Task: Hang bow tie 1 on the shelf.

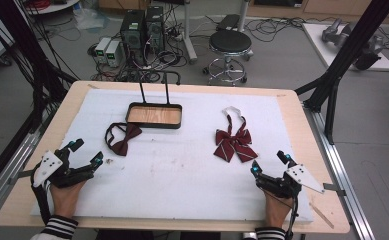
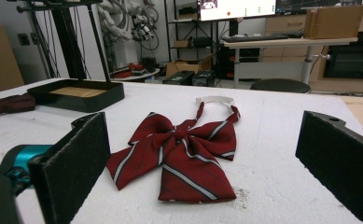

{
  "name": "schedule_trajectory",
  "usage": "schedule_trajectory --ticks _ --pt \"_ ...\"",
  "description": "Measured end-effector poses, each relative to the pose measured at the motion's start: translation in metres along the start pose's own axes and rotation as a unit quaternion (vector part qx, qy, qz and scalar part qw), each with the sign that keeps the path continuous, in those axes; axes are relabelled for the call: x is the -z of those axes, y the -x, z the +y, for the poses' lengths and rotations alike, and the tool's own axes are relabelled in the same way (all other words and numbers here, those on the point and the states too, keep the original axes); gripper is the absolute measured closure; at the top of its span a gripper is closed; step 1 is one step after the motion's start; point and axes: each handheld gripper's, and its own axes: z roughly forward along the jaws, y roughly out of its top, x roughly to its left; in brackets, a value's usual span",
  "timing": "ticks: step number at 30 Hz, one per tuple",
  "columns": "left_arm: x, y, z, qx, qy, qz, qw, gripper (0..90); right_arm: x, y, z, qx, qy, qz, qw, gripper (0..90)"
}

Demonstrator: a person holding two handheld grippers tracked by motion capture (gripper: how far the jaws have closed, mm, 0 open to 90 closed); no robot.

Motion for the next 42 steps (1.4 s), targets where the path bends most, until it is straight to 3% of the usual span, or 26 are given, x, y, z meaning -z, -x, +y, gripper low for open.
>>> schedule_trajectory --ticks 5,12,15,28,33,38,42 --pt "0.0 0.0 0.0 -0.001 -0.001 0.001 1.0 15.0 -0.001 0.001 0.0 -0.011 -0.006 0.0 0.9999 2.0" --pt "0.0 0.0 0.0 -0.002 0.0 0.002 1.0 15.0 0.0 -0.001 0.0 0.003 -0.003 -0.007 1.0 2.1" --pt "0.0 0.001 0.0 -0.003 0.0 0.002 1.0 15.0 -0.001 -0.001 0.0 -0.007 -0.008 -0.006 0.9999 2.0" --pt "0.0 0.0 0.0 0.0 -0.001 0.001 1.0 15.1 0.001 0.0 0.001 -0.008 0.005 -0.015 0.9998 2.1" --pt "0.0 0.0 0.0 -0.001 0.0 0.001 1.0 15.2 0.001 -0.001 0.013 -0.008 0.004 -0.012 0.9999 2.1" --pt "0.0 0.001 0.0 -0.001 0.0 0.002 1.0 15.1 -0.001 -0.004 0.032 -0.024 -0.01 -0.006 0.9996 2.0" --pt "-0.001 0.0 0.0 0.001 -0.001 0.002 1.0 15.1 -0.011 -0.006 0.048 -0.006 -0.044 -0.004 0.999 2.0"
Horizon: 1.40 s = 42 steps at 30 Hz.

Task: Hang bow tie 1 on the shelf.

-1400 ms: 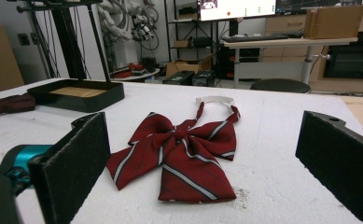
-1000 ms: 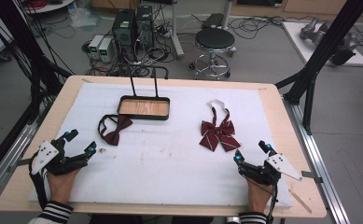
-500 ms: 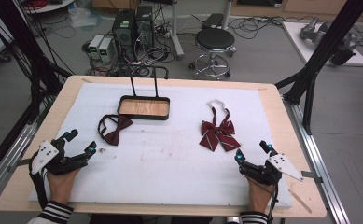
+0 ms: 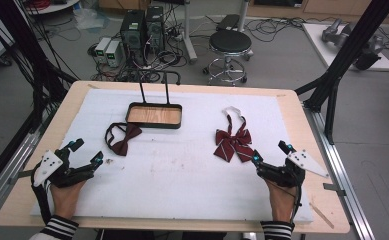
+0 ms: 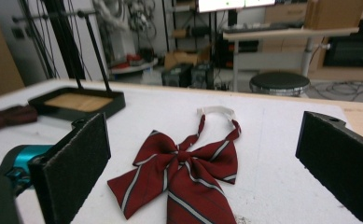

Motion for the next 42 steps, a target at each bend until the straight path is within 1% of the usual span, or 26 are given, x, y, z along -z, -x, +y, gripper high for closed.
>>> schedule_trajectory --ticks 3,4,5,7,8,9,13,14,17,19,20,22,23,24,25,26,27,28,30,31,32,34,37,40,41,42 --pt "0.0 0.0 0.0 -0.001 0.0 0.0 1.0 15.1 -0.008 -0.001 0.013 0.009 -0.033 0.0 0.9994 2.1" --pt "0.0 0.0 0.0 0.0 0.0 0.0 1.0 15.1 -0.008 -0.001 0.013 0.009 -0.033 0.0 0.9994 2.1" --pt "0.0 0.0 0.0 0.0 0.0 -0.001 1.0 15.1 -0.014 -0.002 0.02 0.015 -0.05 0.005 0.9986 2.1" --pt "0.0 0.0 0.0 0.0 0.0 -0.001 1.0 15.1 -0.02 -0.003 0.026 0.018 -0.073 0.001 0.9972 2.4" --pt "0.0 0.0 0.0 0.0 0.0 -0.001 1.0 15.1 -0.02 -0.003 0.026 0.018 -0.073 0.001 0.9972 2.4" --pt "0.0 0.0 0.0 0.0 0.0 -0.001 1.0 15.1 -0.028 -0.004 0.032 0.017 -0.093 0.003 0.9955 2.4" --pt "0.0 0.0 0.0 0.001 0.001 -0.001 1.0 15.1 -0.039 -0.005 0.038 0.023 -0.109 0.005 0.9938 2.7" --pt "0.0 0.0 0.0 0.0 0.0 -0.001 1.0 15.1 -0.047 -0.006 0.042 0.032 -0.122 0.008 0.992 4.7" --pt "0.0 0.0 0.0 0.001 0.0 -0.001 1.0 15.1 -0.058 -0.007 0.048 0.036 -0.143 0.008 0.989 4.7" --pt "0.0 0.0 0.0 0.001 0.001 0.0 1.0 15.1 -0.062 -0.008 0.049 0.034 -0.15 0.01 0.988 4.7" --pt "0.0 0.0 0.0 0.001 0.0 -0.001 1.0 15.1 -0.07 -0.008 0.052 0.031 -0.166 0.009 0.9856 4.7" --pt "0.0 0.0 0.0 0.001 0.0 -0.001 1.0 15.1 -0.079 -0.008 0.052 0.025 -0.175 0.007 0.9842 4.7" --pt "0.0 0.0 0.0 0.001 0.0 -0.001 1.0 15.1 -0.083 -0.009 0.052 0.024 -0.187 0.005 0.982 4.7" --pt "0.0 0.0 0.0 0.001 0.0 -0.001 1.0 15.1 -0.087 -0.009 0.052 0.033 -0.193 0.002 0.9807 4.7" --pt "0.0 0.0 0.0 0.001 0.0 -0.001 1.0 15.1 -0.091 -0.01 0.052 0.036 -0.197 0.0 0.9797 4.8" --pt "0.0 0.0 0.0 0.001 0.0 -0.001 1.0 15.1 -0.095 -0.01 0.052 0.033 -0.208 -0.002 0.9775 4.8" --pt "0.0 0.0 0.0 0.001 0.0 -0.001 1.0 15.1 -0.095 -0.01 0.052 0.033 -0.208 -0.002 0.9775 4.8" --pt "0.0 0.0 0.0 0.001 0.0 -0.001 1.0 15.1 -0.102 -0.009 0.052 0.034 -0.222 -0.006 0.9745 5.4" --pt "0.0 0.0 0.0 0.001 0.0 0.0 1.0 15.1 -0.108 -0.009 0.052 0.025 -0.24 -0.004 0.9703 5.5" --pt "0.0 0.0 0.0 0.002 0.0 -0.001 1.0 15.1 -0.108 -0.009 0.052 0.025 -0.24 -0.004 0.9703 5.5" --pt "0.0 0.0 0.0 0.003 0.001 0.0 1.0 15.2 -0.115 -0.009 0.052 0.022 -0.253 0.005 0.9671 6.4" --pt "0.0 0.0 0.0 0.003 0.0 0.0 1.0 15.1 -0.121 -0.009 0.051 0.029 -0.269 0.002 0.9627 6.4" --pt "0.0 0.0 0.0 0.004 0.0 0.0 1.0 15.1 -0.131 -0.01 0.048 0.026 -0.293 0.004 0.9557 6.4" --pt "0.0 0.0 0.0 0.004 -0.001 0.0 1.0 15.1 -0.141 -0.012 0.046 0.03 -0.318 0.007 0.9476 6.4" --pt "0.0 0.0 0.0 0.004 0.0 0.001 1.0 15.1 -0.141 -0.012 0.046 0.03 -0.318 0.007 0.9476 6.4" --pt "0.0 0.0 0.0 0.004 -0.001 0.001 1.0 15.1 -0.148 -0.014 0.048 0.042 -0.336 0.007 0.9409 6.4"
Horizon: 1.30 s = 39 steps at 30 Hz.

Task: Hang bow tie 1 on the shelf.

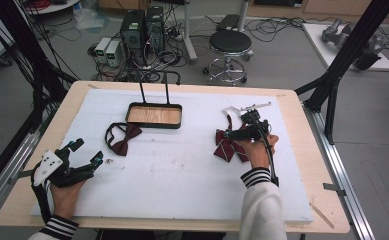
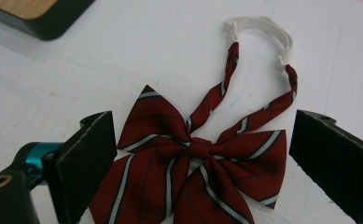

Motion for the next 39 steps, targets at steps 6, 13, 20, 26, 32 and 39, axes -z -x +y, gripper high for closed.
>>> schedule_trajectory --ticks 6,13,20,26,32,39 --pt "0.0 0.0 0.0 0.0 0.0 0.0 1.0 15.1 -0.009 -0.003 0.012 0.008 -0.032 0.005 0.9995 13.8" --pt "0.0 0.0 0.0 0.0 -0.001 0.0 1.0 15.2 -0.027 -0.001 0.013 -0.008 -0.09 0.009 0.9958 16.6" --pt "0.0 0.0 0.0 -0.001 -0.002 0.0 1.0 15.1 -0.034 0.002 0.011 -0.012 -0.115 0.0 0.9933 24.1" --pt "0.0 0.0 0.0 -0.001 -0.002 0.0 1.0 15.1 -0.038 0.003 0.011 -0.027 -0.122 -0.009 0.9921 29.8" --pt "0.0 0.0 0.0 -0.001 -0.002 0.0 1.0 15.1 -0.043 0.003 0.01 -0.026 -0.139 -0.016 0.9898 36.4" --pt "0.0 0.0 0.0 -0.001 -0.002 0.0 1.0 15.2 -0.044 0.004 0.01 -0.033 -0.154 -0.025 0.9872 44.7"
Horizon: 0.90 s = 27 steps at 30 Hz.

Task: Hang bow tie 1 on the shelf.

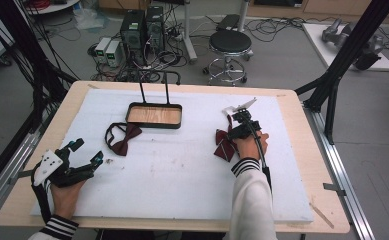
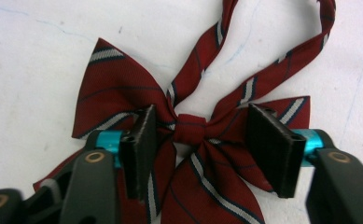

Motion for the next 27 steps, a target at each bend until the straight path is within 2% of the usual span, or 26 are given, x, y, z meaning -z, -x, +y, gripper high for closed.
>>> schedule_trajectory --ticks 3,13,16,19,23,27 --pt "0.0001 0.0001 0.0 -0.001 0.0 0.0 1.0 15.2 -0.0008 -0.0007 0.0 -0.009 -0.003 -0.001 1.0 47.3" --pt "0.0002 0.0001 0.0 -0.002 -0.001 0.0 1.0 15.1 -0.0056 -0.0021 0.001 -0.007 -0.018 0.009 0.9998 59.1" --pt "0.0001 0.0001 0.0 -0.001 0.0 0.0 1.0 15.2 -0.0067 -0.0034 0.0017 0.004 -0.02 0.006 0.9998 64.4" --pt "0.0001 0.0001 0.0001 -0.001 -0.001 0.0 1.0 15.2 -0.0071 -0.0027 0.0012 0.006 -0.016 0.01 0.9998 65.1" --pt "0.0002 0.0002 0.0 -0.002 -0.001 0.0 1.0 15.2 -0.006 -0.0055 0.0009 0.034 -0.017 0.004 0.9993 66.2" --pt "0.0003 0.0004 0.0 -0.002 0.0 0.0 1.0 15.2 -0.0054 -0.0066 0.0012 0.042 -0.017 0.0 0.999 66.5"
